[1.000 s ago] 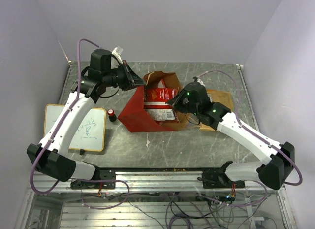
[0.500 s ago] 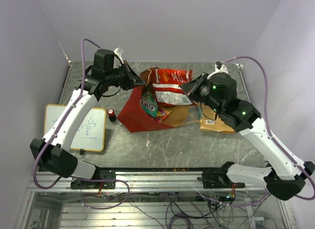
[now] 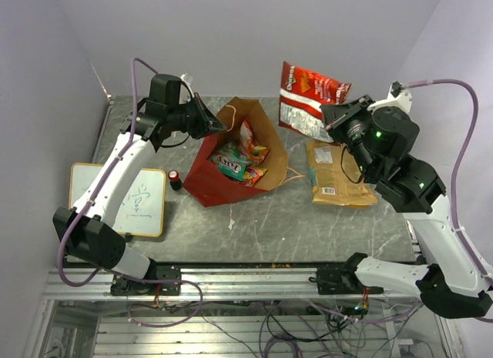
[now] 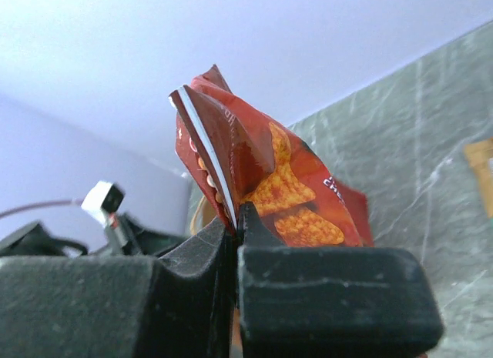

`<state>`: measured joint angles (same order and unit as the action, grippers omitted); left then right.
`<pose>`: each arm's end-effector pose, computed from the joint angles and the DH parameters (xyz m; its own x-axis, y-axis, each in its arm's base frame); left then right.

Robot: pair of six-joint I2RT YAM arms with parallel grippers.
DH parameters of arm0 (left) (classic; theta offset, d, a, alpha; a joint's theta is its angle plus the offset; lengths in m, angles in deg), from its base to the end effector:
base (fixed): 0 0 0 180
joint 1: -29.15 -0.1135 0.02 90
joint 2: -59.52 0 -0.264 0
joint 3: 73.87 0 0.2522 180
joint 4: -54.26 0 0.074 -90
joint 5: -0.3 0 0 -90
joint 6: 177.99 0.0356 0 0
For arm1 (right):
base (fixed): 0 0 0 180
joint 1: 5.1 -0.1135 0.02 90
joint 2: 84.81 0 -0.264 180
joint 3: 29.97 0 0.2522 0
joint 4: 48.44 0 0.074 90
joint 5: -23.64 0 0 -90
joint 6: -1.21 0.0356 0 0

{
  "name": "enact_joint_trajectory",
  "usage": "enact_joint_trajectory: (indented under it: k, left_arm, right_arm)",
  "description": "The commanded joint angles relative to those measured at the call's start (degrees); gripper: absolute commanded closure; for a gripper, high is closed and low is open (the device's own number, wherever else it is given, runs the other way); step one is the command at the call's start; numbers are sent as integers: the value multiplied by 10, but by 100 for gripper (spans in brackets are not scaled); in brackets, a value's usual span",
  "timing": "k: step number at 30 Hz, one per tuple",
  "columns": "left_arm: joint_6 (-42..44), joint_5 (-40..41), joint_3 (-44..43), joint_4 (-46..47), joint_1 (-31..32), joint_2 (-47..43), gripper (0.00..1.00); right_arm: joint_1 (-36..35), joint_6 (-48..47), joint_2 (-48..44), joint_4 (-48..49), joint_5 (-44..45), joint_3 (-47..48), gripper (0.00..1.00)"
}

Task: Take the snacks out of the paper bag
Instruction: Place the snack at the center of the board.

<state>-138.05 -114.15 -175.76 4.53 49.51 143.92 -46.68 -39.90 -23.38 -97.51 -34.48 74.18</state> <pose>0.2994 -0.1268 0.3953 -0.8156 -0.4418 -0.3737 0.0306 0.6120 -0.7903 0.1491 0.1071 0.5049 -0.1832 0.6928 -0.6975 -0.0500 0.7020 0.7104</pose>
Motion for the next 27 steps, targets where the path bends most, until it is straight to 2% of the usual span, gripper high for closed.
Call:
enact_joint_trajectory:
  k: [1,5,9,14,17,23,27]
  left_arm:
    - [16,-3,-25,-13,-12,-1,93]
    - [20,-12,-22,-15,-20,-5,93]
    - [21,-22,-24,-21,-28,-6,93]
    - [20,-29,-15,-21,-29,-14,93]
    - [24,-35,-13,-19,-30,-12,93]
    - [24,-58,-32,-33,-31,3,93]
    - [33,-58,-28,-40,-31,-3,93]
  right_arm:
    - [1,-41,12,35,159,13,100]
    - [13,-111,18,145,228,-22,100]
    - [62,-135,34,219,240,-46,100]
    - [218,-5,82,136,134,-37,100]
    - [290,58,101,135,54,-61,100]
    - [397,226,124,119,-61,-119,100]
    - [446,295,122,165,-126,-190,100]
